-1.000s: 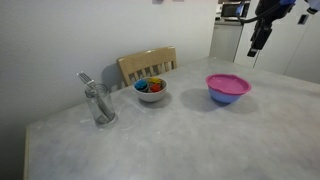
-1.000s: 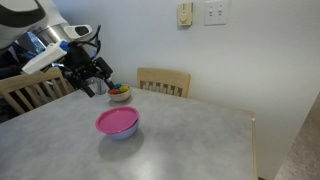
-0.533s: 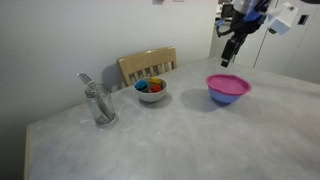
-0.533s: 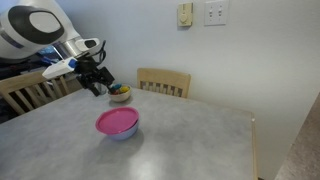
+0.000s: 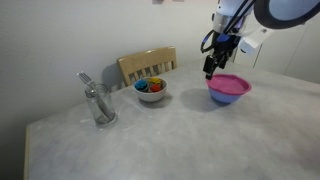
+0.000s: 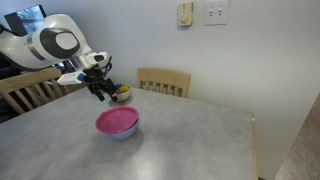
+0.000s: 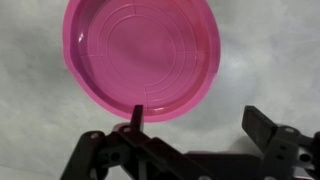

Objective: Remove the lid from the bowl and put it on the table

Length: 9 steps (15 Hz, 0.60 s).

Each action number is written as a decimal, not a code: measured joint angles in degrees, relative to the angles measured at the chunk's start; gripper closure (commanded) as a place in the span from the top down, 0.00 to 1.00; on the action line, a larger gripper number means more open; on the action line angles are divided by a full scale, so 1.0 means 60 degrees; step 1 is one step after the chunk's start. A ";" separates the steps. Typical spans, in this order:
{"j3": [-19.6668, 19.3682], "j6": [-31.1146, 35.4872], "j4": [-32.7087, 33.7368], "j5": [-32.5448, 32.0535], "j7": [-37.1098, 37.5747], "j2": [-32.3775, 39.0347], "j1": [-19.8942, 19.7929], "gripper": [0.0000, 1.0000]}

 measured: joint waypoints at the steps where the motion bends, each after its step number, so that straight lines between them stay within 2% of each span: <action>1: -0.0026 -0.0005 0.0056 0.0056 0.0091 0.0147 0.0070 1.00; 9: -0.0270 -0.0180 0.0099 0.0284 0.0625 0.0481 0.0480 1.00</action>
